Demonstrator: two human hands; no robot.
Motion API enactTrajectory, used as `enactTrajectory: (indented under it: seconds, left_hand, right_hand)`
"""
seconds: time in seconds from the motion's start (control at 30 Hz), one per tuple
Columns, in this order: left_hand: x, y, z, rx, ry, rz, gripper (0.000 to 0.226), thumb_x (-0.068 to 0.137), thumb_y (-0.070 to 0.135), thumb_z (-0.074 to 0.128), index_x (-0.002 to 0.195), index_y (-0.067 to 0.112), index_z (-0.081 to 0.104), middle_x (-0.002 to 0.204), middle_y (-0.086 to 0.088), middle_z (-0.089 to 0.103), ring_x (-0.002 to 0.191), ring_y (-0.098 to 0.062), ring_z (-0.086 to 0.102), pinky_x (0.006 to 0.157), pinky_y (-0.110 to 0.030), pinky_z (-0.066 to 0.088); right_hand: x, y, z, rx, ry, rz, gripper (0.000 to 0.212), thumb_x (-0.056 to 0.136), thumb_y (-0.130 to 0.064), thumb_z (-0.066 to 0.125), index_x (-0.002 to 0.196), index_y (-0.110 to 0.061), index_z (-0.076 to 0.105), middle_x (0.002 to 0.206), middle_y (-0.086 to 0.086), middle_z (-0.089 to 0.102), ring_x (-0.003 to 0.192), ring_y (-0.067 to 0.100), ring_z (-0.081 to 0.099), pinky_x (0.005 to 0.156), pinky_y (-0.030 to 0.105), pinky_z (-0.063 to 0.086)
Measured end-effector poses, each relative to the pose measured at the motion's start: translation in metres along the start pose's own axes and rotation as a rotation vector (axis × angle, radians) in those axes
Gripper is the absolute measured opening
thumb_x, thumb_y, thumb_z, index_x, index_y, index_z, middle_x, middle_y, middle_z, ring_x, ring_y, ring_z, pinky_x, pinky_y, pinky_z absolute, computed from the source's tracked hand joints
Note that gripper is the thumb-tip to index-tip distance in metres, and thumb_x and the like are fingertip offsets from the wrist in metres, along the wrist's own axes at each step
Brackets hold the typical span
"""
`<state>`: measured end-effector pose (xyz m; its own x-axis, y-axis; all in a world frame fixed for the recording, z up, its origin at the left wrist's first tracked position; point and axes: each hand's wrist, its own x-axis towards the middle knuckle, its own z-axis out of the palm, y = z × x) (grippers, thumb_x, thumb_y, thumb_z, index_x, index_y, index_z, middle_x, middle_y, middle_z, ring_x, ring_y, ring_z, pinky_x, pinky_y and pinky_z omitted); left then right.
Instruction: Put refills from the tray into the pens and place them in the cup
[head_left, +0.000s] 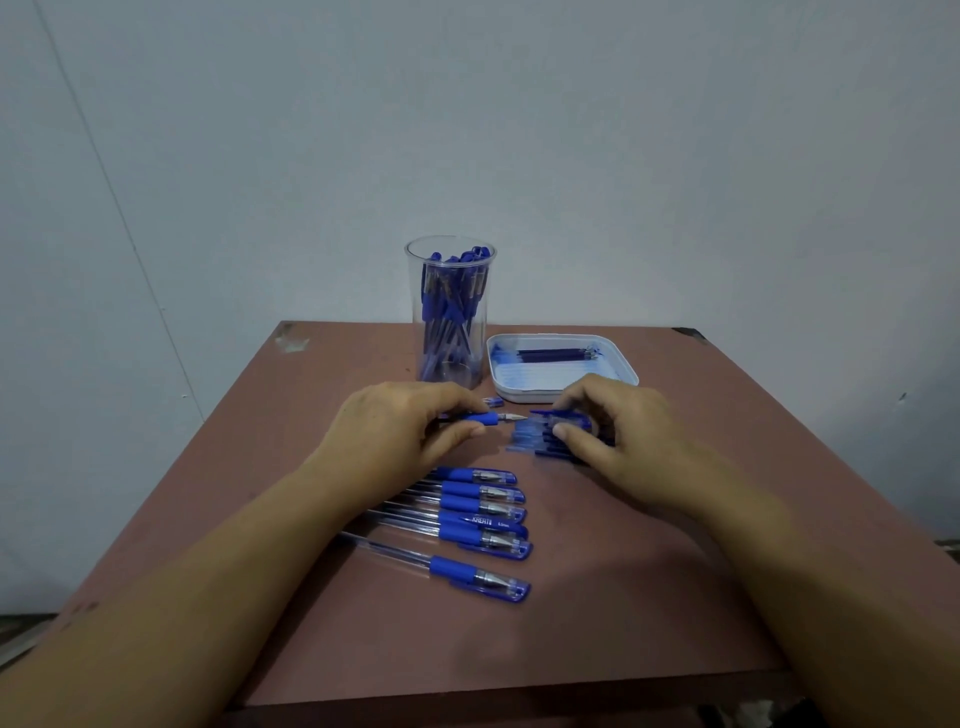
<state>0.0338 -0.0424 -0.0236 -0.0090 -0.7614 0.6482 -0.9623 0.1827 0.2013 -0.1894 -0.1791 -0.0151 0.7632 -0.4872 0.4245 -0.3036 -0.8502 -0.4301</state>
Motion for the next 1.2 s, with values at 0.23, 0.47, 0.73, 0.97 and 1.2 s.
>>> enactTrajectory:
  seconds: [0.23,0.47,0.73,0.97,1.2]
  left_hand:
    - [0.001,0.004,0.000,-0.041,-0.013,0.013,0.025,0.085,0.048,0.065,0.105,0.037,0.073,0.090,0.017,0.073,0.078,0.012,0.047,0.064,-0.004,0.034]
    - [-0.001,0.008,0.005,-0.151,-0.019,-0.027,0.034,0.086,0.059,0.053,0.108,0.040,0.071,0.089,0.020,0.071,0.073,0.010,0.055,0.064,-0.010,0.044]
    - [-0.003,0.007,0.011,-0.174,0.039,0.026,0.031,0.087,0.048,0.058,0.104,0.028,0.075,0.083,0.012,0.074,0.071,0.011,0.052,0.065,-0.003,0.037]
    - [0.001,0.011,0.010,-0.273,0.032,-0.026,0.030,0.088,0.048,0.058,0.105,0.028,0.074,0.086,0.017,0.072,0.074,0.006,0.062,0.066,-0.009,0.045]
    - [0.010,0.008,-0.003,-0.183,0.128,-0.059,0.045,0.086,0.044,0.070,0.123,0.021,0.063,0.113,0.010,0.065,0.099,0.000,0.056,0.086,-0.013,0.044]
  right_hand:
    - [0.004,-0.003,0.012,0.041,0.021,-0.100,0.013,0.088,-0.035,0.064,0.099,-0.040,0.060,0.083,-0.010,0.061,0.072,0.010,0.053,0.062,0.019,0.041]
    - [0.005,-0.011,0.020,0.139,0.094,-0.144,0.016,0.085,-0.037,0.067,0.100,-0.041,0.065,0.080,-0.010,0.065,0.069,0.012,0.057,0.060,0.026,0.046]
    - [0.004,-0.013,0.024,0.231,0.110,-0.095,0.016,0.082,-0.044,0.068,0.098,-0.046,0.066,0.087,-0.017,0.071,0.078,0.009,0.066,0.068,0.038,0.054]
    - [0.004,-0.022,0.022,0.293,0.131,-0.066,0.007,0.087,-0.030,0.068,0.093,-0.026,0.067,0.082,-0.018,0.067,0.074,0.005,0.063,0.065,0.020,0.051]
    - [0.025,-0.032,0.001,0.775,0.200,0.187,0.016,0.088,-0.002,0.065,0.095,-0.016,0.063,0.073,-0.007,0.071,0.070,0.002,0.066,0.069,0.015,0.052]
